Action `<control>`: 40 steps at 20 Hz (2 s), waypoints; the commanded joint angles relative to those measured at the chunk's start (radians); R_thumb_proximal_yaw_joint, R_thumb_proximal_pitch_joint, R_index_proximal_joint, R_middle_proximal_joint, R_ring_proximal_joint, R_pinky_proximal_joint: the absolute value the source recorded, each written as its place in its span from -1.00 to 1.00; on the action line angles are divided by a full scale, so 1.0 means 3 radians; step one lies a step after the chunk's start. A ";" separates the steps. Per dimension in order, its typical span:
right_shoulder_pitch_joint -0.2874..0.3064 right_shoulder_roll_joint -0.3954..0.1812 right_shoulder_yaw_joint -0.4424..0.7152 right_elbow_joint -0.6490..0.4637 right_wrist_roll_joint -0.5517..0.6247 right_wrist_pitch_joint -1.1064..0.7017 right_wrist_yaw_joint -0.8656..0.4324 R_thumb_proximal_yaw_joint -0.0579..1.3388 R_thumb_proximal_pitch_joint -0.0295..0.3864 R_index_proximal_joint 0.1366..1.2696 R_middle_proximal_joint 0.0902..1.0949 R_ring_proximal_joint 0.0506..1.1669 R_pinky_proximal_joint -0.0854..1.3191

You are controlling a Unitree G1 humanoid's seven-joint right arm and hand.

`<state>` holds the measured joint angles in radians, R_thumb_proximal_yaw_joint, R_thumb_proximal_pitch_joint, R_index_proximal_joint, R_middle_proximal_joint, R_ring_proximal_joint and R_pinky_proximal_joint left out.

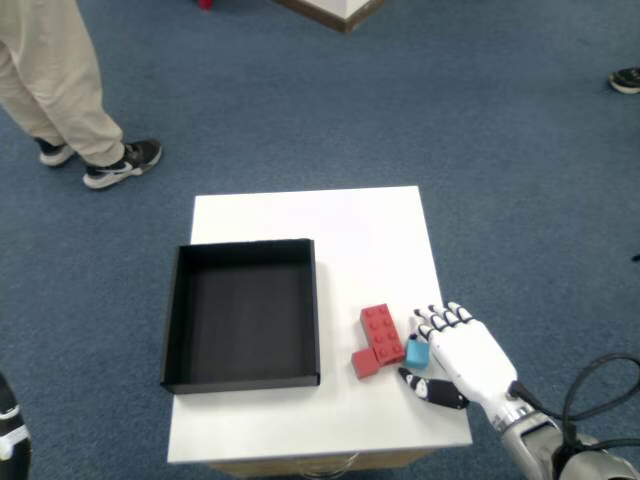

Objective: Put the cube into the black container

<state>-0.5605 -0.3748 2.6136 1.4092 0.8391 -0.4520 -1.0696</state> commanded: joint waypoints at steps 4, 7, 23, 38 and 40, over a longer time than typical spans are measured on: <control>-0.0108 -0.0099 -0.0037 0.0104 0.0118 -0.0018 -0.0090 0.15 -0.21 0.10 -0.70 -0.70 -0.69; -0.0102 -0.0101 -0.0037 0.0107 0.0123 -0.0042 -0.0125 0.40 -0.10 0.47 -0.68 -0.70 -0.70; -0.0093 -0.0091 -0.0045 0.0104 0.0154 -0.0228 -0.0258 0.88 0.02 0.58 -0.63 -0.67 -0.58; -0.0060 -0.0136 -0.0055 0.0183 0.0181 -0.0490 -0.0699 0.86 -0.04 0.59 -0.66 -0.68 -0.56; -0.0052 -0.0144 -0.0041 0.0215 0.0164 -0.0559 -0.0872 0.86 -0.05 0.59 -0.66 -0.68 -0.57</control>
<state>-0.5385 -0.3872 2.6079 1.4315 0.8613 -0.5868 -1.2592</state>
